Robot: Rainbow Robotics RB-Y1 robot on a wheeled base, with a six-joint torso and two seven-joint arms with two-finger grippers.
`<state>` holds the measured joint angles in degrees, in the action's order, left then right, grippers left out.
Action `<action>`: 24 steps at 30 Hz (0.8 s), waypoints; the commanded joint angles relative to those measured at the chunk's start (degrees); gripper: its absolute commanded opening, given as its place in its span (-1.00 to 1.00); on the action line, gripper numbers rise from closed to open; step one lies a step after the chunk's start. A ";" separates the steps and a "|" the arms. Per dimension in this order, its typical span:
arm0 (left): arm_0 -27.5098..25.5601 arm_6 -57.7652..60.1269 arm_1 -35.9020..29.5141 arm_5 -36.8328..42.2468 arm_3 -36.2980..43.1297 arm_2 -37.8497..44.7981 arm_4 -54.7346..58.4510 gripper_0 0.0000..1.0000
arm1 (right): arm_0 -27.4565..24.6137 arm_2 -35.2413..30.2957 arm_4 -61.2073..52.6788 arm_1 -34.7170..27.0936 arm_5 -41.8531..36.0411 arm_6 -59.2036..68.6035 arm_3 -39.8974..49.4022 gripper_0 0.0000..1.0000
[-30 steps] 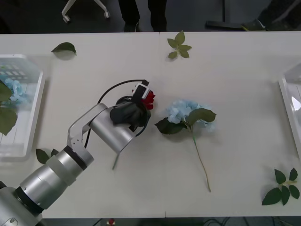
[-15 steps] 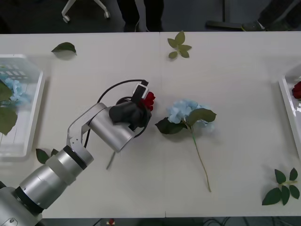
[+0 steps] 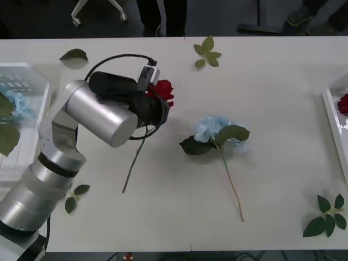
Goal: Place the red flowers into the right box and the blue flowers into the left box. If a person shows an open palm, hand one flower to the person first, then continue sorting.
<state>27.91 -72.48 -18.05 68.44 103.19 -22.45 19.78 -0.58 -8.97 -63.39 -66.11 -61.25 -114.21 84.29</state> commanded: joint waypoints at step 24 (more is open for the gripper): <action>6.64 -14.79 -2.70 -25.46 7.29 13.48 48.24 -1.00 | 3.05 -0.70 -45.68 1.51 -8.80 4.09 9.48 0.87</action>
<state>32.13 -86.86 -19.72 46.78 109.33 -7.61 66.69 1.83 -9.39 -105.82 -66.05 -69.19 -104.72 93.56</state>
